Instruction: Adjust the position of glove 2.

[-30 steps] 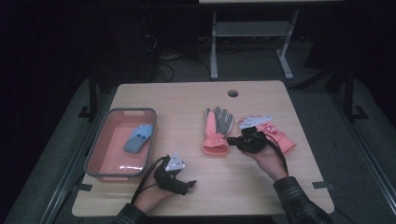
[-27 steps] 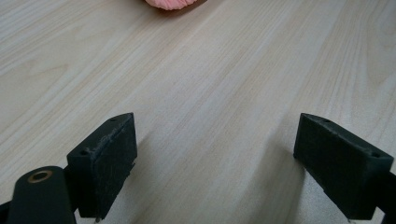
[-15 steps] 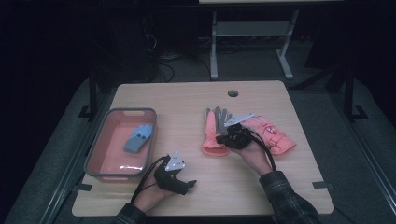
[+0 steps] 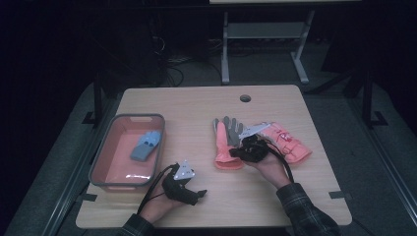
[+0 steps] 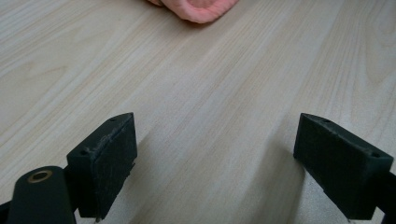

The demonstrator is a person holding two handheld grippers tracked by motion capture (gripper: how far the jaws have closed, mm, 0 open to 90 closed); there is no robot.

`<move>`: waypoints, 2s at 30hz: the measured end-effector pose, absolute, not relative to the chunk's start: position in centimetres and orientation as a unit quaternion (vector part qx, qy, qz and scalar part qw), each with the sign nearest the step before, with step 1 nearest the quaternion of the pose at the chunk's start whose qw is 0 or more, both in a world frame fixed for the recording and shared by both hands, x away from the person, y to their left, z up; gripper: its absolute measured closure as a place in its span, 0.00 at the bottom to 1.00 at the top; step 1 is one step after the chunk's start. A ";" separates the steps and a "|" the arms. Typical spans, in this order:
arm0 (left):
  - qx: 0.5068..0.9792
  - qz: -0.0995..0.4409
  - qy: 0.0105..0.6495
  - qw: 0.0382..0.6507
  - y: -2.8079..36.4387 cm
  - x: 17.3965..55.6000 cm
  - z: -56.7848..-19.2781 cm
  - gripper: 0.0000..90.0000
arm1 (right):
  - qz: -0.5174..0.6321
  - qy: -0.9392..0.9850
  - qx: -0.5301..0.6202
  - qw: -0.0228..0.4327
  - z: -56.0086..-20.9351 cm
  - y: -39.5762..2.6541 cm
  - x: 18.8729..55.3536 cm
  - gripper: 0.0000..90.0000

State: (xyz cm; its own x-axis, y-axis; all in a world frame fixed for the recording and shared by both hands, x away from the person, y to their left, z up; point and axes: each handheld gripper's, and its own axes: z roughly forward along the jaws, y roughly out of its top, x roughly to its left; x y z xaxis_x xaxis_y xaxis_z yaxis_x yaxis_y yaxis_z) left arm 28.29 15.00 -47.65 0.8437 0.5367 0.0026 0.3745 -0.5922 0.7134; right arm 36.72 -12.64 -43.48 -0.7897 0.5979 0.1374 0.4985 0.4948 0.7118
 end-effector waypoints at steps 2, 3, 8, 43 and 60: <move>0.885 0.109 0.258 0.371 15.0 28.3 -47.6 0.14 | 0.388 0.862 0.321 0.059 -43.4 -12.9 36.3 1.00; 0.884 0.108 0.259 0.373 15.0 28.3 -47.7 0.14 | 0.388 0.862 0.322 0.058 -43.4 -13.0 36.1 1.00; 0.884 0.108 0.261 0.374 15.0 28.2 -47.7 0.14 | 0.384 0.865 0.318 0.058 -43.2 -13.8 34.9 1.00; 0.884 0.107 0.260 0.374 14.9 28.3 -47.7 0.14 | 0.373 0.863 0.333 0.074 -42.3 -17.1 34.1 1.00; 0.885 0.107 0.257 0.374 14.9 28.3 -47.7 0.14 | 0.324 0.884 0.336 0.033 -44.9 -14.6 36.7 1.00</move>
